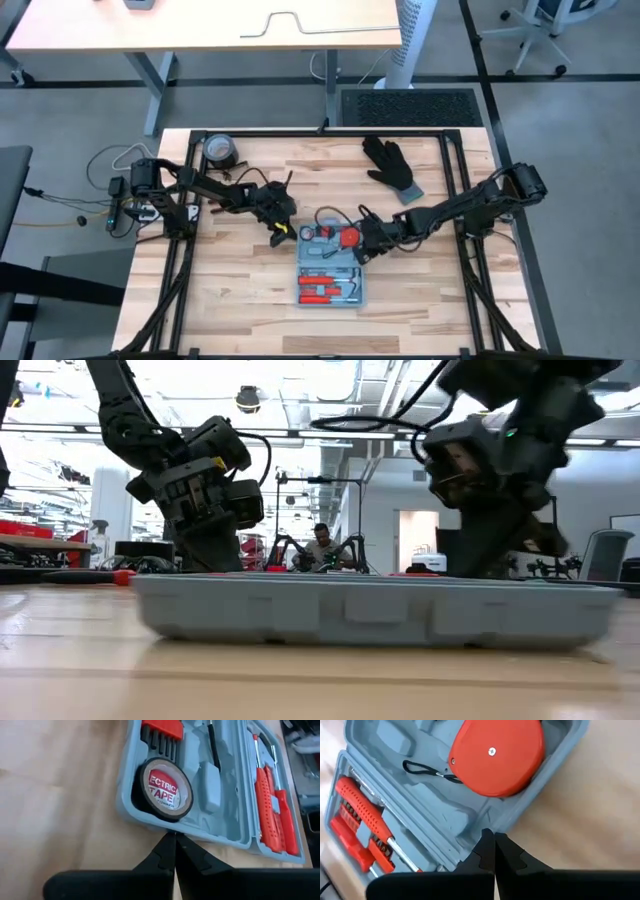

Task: Prefit tool cases
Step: Put the black electrical tape into the gray tool case, then put the orange plier into the gray prefit tool case

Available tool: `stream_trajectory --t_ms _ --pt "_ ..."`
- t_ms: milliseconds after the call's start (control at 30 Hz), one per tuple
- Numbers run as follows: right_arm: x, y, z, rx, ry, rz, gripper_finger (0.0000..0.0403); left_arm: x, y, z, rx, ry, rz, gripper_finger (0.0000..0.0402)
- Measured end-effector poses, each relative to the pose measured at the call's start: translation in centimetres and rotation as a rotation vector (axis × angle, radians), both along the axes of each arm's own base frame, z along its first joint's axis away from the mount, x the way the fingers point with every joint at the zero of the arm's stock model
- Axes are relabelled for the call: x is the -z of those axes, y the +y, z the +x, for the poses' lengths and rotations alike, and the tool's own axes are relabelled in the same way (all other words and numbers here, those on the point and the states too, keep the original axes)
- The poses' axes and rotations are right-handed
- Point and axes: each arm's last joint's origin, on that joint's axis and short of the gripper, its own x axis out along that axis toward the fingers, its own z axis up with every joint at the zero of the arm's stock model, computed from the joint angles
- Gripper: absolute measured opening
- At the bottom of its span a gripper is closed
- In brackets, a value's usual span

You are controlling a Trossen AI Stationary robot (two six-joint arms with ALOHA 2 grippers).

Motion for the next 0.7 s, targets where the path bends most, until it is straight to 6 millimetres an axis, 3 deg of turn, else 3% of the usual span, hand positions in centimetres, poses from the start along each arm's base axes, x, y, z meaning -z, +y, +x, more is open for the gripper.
stream_trajectory --t_ms 133,267,400,700 --pt "0.0 -2.0 0.2 -0.012 0.009 -0.054 0.0000 0.1 1.1 -0.4 -0.040 0.026 -0.004 0.0000" --pt "0.0 -2.7 0.2 0.001 0.020 -0.095 0.0002 0.0 1.5 -0.9 -0.045 0.070 0.003 0.0000" --pt "-0.4 -1.3 -0.2 0.032 -0.006 -0.151 0.0006 -0.7 1.4 -2.0 -0.066 0.138 0.025 0.0000" --pt "-1.7 2.3 -1.5 0.009 -0.067 -0.194 0.0011 -6.3 1.2 -6.0 -0.213 0.182 0.279 0.0000"
